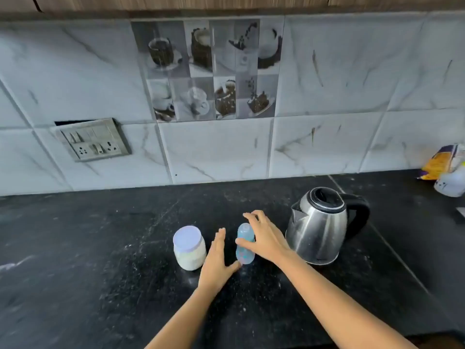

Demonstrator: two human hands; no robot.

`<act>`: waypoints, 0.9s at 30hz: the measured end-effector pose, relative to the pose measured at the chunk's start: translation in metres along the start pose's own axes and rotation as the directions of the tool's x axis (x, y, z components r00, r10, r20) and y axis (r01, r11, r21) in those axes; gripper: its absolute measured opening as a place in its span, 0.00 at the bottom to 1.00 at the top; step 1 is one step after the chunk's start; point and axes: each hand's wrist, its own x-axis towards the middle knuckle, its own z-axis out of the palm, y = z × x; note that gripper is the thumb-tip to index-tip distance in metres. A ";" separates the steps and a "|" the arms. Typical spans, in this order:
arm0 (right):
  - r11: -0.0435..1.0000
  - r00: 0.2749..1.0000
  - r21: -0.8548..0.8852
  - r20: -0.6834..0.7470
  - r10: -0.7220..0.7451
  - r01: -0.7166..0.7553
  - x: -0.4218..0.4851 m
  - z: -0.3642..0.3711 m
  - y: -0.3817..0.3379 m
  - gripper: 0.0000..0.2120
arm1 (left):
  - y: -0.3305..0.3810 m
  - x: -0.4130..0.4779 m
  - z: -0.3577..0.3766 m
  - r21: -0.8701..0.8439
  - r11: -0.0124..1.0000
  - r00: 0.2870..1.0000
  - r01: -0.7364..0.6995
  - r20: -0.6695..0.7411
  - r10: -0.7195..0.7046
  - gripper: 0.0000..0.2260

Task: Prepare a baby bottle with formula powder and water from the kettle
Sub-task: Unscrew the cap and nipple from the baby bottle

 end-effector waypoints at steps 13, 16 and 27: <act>0.983 0.988 -0.174 0.152 -0.027 0.054 0.022 0.003 0.005 0.22 | 0.025 0.021 0.040 -0.390 0.906 0.971 0.166 -0.094 -0.219 0.19; 0.963 0.981 -0.259 0.191 -0.016 0.066 0.032 0.000 0.000 0.24 | 0.024 0.022 0.044 -0.397 0.898 0.960 0.188 -0.117 -0.253 0.18; 0.893 0.765 -0.027 0.529 -0.368 0.448 0.053 -0.062 0.008 0.16 | 0.017 0.029 0.037 -0.343 0.924 0.979 0.168 -0.048 -0.196 0.20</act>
